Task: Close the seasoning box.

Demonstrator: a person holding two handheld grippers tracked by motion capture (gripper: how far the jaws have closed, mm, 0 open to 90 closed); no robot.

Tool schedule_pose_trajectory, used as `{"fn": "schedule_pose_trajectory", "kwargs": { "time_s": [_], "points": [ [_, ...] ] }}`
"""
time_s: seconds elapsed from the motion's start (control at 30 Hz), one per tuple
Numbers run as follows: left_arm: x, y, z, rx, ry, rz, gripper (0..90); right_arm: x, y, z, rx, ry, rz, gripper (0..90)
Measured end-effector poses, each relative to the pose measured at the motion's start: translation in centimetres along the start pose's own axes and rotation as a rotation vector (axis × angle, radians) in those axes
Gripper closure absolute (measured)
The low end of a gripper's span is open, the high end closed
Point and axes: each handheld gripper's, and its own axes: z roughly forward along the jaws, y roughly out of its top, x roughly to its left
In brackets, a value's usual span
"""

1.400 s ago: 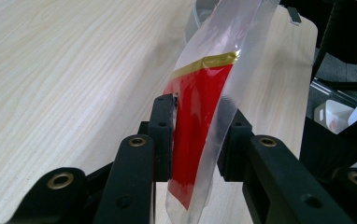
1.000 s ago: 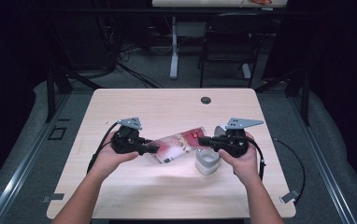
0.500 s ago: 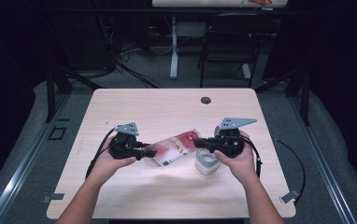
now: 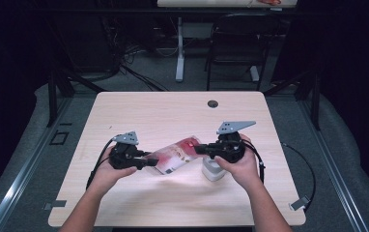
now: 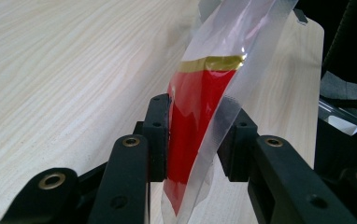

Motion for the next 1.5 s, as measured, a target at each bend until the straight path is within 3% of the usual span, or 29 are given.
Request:
{"fn": "schedule_pose_trajectory", "kwargs": {
  "time_s": [0.23, 0.3, 0.67, 0.93, 1.07, 1.3, 1.5],
  "points": [
    [0.1, -0.7, 0.4, -0.006, -0.002, -0.009, 66.8, 0.3, 0.1, 0.4, 0.029, -0.004, -0.017, 90.0],
    [0.1, -0.8, 0.5, 0.015, 0.004, -0.004, 65.8, 0.4, 0.1, 0.5, 0.04, -0.005, -0.028, 90.0],
    [0.1, -1.4, 0.3, 0.027, 0.037, 0.009, 61.3, 1.1, 0.6, 1.2, 0.079, -0.012, -0.069, 90.0],
    [0.5, -1.8, 0.4, 0.03, 0.074, -0.016, 56.7, 1.4, 0.8, 1.7, 0.107, -0.021, -0.092, 90.0],
    [0.8, -2.0, -0.3, 0.006, 0.086, -0.029, 54.2, 1.5, 0.8, 2.0, 0.13, -0.04, -0.102, 90.0],
    [0.7, -2.0, -0.9, 0.011, 0.12, -0.013, 62.7, 1.7, 1.3, 2.1, 0.141, -0.049, -0.113, 90.0],
    [0.9, -2.2, -1.0, 0.026, 0.104, -0.028, 69.7, 1.9, 1.6, 2.4, 0.139, -0.044, -0.119, 89.8]
  ]
}}
